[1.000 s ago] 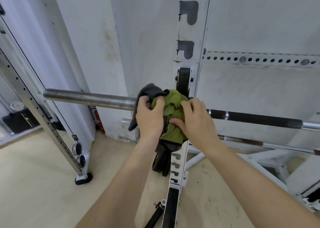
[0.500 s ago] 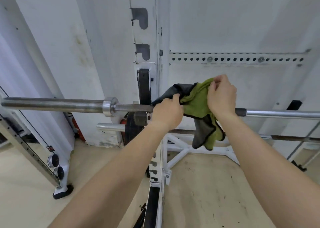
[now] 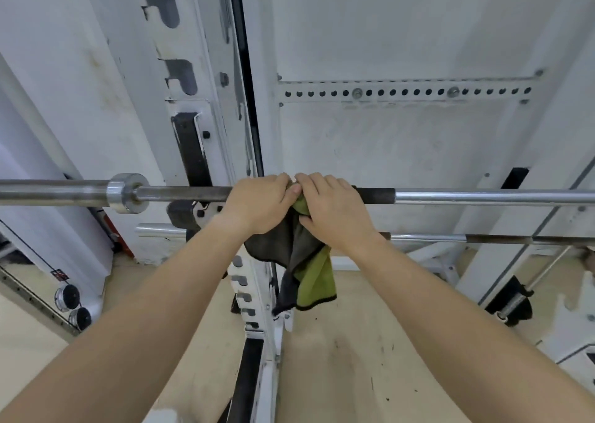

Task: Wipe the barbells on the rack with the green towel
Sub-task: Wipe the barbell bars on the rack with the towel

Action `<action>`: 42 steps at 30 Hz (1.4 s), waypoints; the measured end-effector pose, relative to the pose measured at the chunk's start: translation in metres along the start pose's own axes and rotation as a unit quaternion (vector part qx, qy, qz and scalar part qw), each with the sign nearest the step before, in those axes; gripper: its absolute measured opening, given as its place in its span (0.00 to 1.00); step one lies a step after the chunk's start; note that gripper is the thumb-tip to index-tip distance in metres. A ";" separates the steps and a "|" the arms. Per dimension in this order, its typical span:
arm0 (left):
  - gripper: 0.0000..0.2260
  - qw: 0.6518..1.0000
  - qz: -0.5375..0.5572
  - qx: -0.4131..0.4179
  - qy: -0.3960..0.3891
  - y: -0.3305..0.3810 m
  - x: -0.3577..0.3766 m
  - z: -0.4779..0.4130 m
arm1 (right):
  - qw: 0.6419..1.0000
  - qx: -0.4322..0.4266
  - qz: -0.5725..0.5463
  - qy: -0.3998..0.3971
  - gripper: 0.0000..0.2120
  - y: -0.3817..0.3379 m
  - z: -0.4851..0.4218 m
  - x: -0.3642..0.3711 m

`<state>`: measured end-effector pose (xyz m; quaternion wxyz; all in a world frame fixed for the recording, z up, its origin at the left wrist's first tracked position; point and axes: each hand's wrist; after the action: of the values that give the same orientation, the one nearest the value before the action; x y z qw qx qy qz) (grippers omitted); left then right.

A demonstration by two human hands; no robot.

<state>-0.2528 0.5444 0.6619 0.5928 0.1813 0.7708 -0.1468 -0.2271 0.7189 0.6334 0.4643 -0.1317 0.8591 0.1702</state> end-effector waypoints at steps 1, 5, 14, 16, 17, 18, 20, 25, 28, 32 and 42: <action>0.24 1.000 -0.009 0.019 0.001 0.010 0.002 -0.005 | 0.999 -0.004 0.023 0.025 0.29 0.012 0.009 0.002; 0.22 0.995 -0.030 0.096 -0.005 0.067 0.004 -0.030 | 0.993 0.007 0.077 0.091 0.22 0.065 0.049 0.004; 0.21 0.996 -0.033 0.078 -0.019 0.060 -0.005 -0.030 | 0.985 0.078 -0.146 -0.044 0.35 0.084 0.070 -0.044; 0.20 0.997 -0.027 0.069 -0.024 0.045 -0.010 -0.020 | 0.974 0.086 -0.191 -0.083 0.37 0.085 0.064 -0.050; 0.19 0.997 -0.025 0.066 -0.023 0.037 -0.013 -0.015 | 0.973 0.084 -0.187 -0.108 0.38 0.089 0.062 -0.051; 0.19 0.997 -0.025 0.063 -0.022 0.030 -0.016 -0.012 | 0.974 0.080 -0.165 -0.132 0.39 0.094 0.061 -0.053; 0.21 0.998 -0.017 0.050 -0.034 0.021 -0.022 -0.008 | 0.984 0.053 -0.083 -0.149 0.38 0.101 0.059 -0.054; 0.43 0.995 0.032 0.033 -0.093 0.067 -0.030 -0.025 | 0.987 0.031 0.048 -0.152 0.25 0.076 0.028 -0.041; 0.41 0.993 -0.031 0.033 -0.108 0.086 -0.017 -0.040 | 0.984 0.029 0.071 -0.158 0.24 0.070 0.011 -0.036; 0.25 0.991 -0.099 0.029 -0.082 0.091 -0.003 -0.051 | 0.990 0.012 0.097 -0.099 0.15 0.081 0.021 -0.023; 0.14 0.992 -0.079 0.095 0.017 0.177 0.014 -0.085 | 0.991 0.040 0.129 -0.018 0.12 0.176 0.083 -0.026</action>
<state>-0.2490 0.7416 0.6677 0.5461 0.1780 0.7752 -0.2630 -0.2182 0.9147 0.6428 0.4590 0.0022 0.8665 0.1962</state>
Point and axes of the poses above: each hand's wrist, its own z-axis away from the middle knuckle, its own x-axis out of the palm, y = z × x, and after that the axes turned 4 degrees about -y, right-handed
